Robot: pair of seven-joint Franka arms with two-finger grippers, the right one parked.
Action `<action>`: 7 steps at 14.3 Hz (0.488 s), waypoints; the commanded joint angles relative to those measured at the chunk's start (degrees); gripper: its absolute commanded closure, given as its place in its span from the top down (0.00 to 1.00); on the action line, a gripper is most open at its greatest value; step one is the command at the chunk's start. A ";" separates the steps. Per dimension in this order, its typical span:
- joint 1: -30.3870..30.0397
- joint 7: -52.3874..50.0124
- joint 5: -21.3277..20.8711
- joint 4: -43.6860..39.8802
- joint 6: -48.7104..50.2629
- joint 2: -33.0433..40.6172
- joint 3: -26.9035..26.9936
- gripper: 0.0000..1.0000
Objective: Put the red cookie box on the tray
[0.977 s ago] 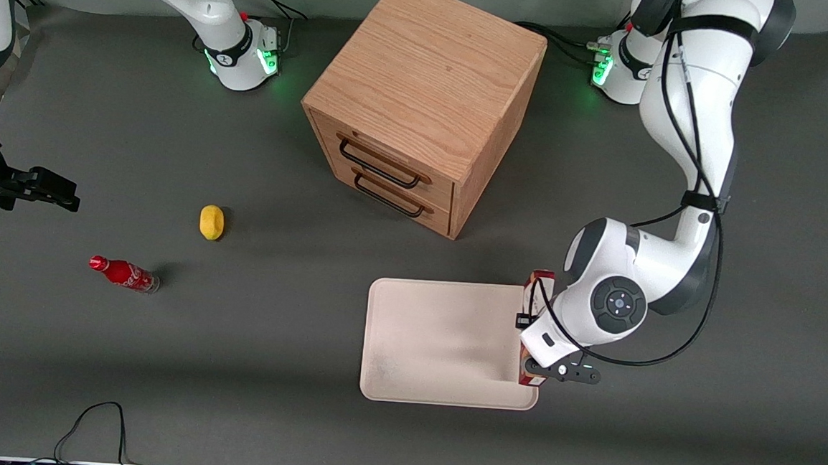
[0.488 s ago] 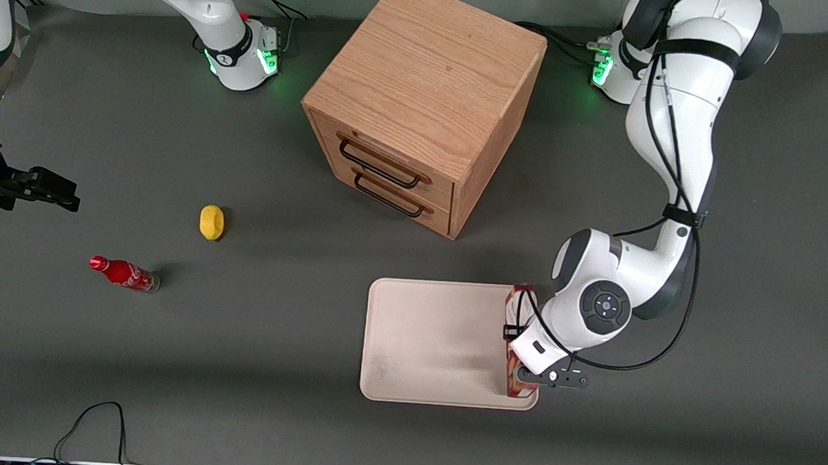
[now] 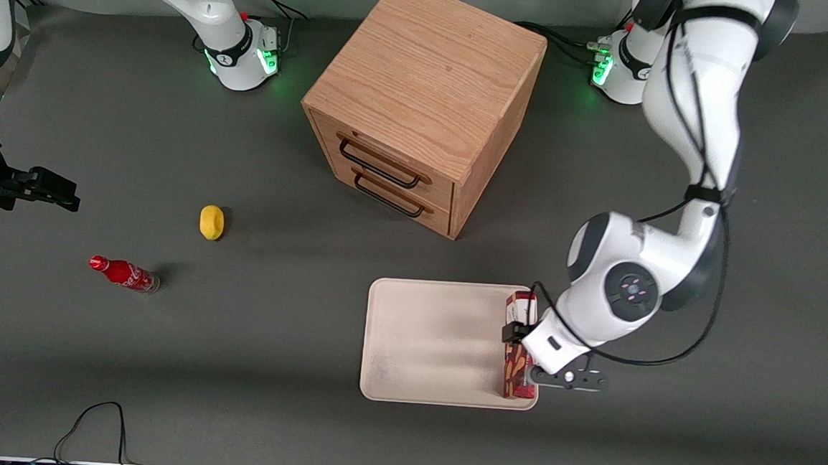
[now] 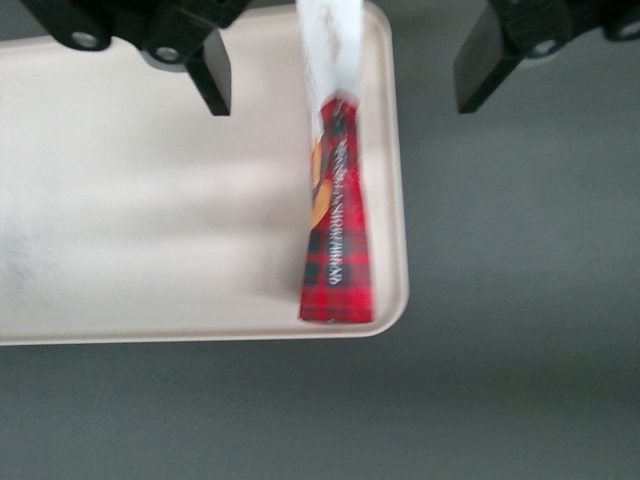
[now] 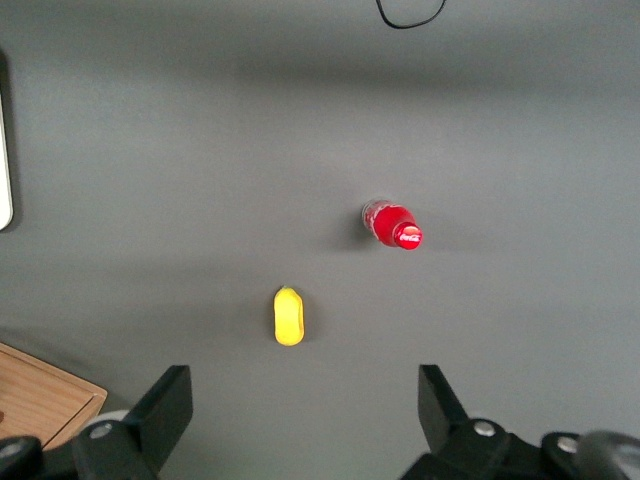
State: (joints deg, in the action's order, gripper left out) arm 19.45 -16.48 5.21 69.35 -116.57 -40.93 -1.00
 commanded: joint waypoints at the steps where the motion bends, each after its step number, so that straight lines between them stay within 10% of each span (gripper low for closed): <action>1: -2.22 -0.48 -0.11 8.68 6.07 11.81 0.74 1.00; 7: -9.60 10.23 -4.95 28.45 13.55 35.80 3.99 1.00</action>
State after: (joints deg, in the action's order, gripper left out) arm 11.76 -9.34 1.38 86.32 -103.25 -15.71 3.28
